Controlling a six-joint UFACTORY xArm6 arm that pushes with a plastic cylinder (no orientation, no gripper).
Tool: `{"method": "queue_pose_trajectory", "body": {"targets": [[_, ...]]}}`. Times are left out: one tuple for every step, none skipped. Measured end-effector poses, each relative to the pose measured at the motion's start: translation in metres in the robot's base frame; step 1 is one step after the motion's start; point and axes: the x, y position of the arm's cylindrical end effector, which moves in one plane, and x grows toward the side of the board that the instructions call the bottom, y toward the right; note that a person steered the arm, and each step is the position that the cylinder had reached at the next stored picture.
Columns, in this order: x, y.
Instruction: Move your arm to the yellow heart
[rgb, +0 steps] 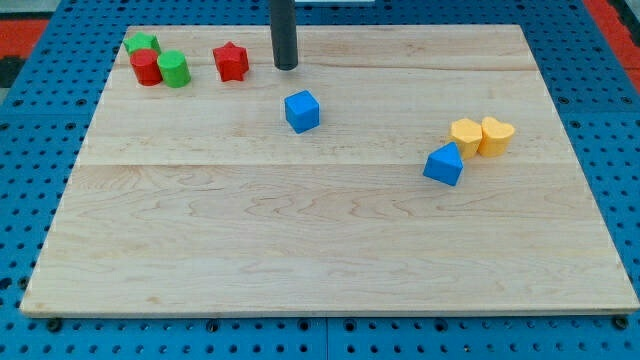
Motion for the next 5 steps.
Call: {"method": "queue_pose_trajectory", "body": {"targets": [[0.000,0.000],[0.000,0.007],[0.000,0.016],[0.000,0.027],[0.000,0.040]]}}
